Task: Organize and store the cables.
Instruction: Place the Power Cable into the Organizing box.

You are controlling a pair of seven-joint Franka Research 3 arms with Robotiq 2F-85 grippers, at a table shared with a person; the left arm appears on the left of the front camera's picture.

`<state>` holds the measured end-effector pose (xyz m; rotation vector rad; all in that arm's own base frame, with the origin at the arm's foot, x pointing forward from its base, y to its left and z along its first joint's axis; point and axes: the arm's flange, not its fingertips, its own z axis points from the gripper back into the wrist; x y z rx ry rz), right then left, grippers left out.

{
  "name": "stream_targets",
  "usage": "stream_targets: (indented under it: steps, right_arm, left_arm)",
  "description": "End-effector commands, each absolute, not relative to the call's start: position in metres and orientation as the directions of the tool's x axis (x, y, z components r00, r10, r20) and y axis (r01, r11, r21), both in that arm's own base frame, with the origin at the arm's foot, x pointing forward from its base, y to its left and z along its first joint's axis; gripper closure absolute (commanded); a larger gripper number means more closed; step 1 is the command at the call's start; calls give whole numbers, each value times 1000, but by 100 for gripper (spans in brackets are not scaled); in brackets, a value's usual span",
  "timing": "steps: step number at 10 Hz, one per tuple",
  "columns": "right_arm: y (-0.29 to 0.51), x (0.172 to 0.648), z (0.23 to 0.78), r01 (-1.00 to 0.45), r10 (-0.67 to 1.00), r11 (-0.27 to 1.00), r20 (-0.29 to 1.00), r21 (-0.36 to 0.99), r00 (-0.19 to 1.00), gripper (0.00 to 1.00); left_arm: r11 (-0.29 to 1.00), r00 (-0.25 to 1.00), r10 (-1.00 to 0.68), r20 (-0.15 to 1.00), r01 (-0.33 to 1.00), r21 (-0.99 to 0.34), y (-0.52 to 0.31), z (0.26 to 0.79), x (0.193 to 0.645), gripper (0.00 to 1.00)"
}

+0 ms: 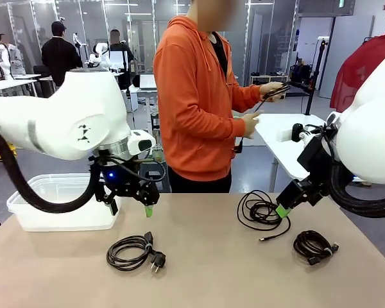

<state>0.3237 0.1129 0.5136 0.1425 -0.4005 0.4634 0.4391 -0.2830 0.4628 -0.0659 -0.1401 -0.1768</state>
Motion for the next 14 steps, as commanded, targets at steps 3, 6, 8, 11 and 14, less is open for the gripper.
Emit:
stream_targets:
  steps: [3,6,8,11,14]
  right_arm:
    - [111,323,513,-452,400,891,401,42,824,0]
    - [111,323,513,-452,400,891,401,42,824,0]
    - [111,323,513,-452,400,891,401,42,824,0]
    - [111,323,513,-452,400,891,401,42,824,0]
    - [111,323,513,-452,400,891,401,42,824,0]
  left_arm:
    - [998,992,-61,114,61,5,-301,442,475,0]
    - [999,990,-51,134,53,-11,-306,449,475,0]
    - [993,988,-85,130,94,-65,-310,446,470,0]
    - [997,988,-71,139,76,-28,-308,447,474,0]
    - [997,988,-71,139,76,-28,-308,447,474,0]
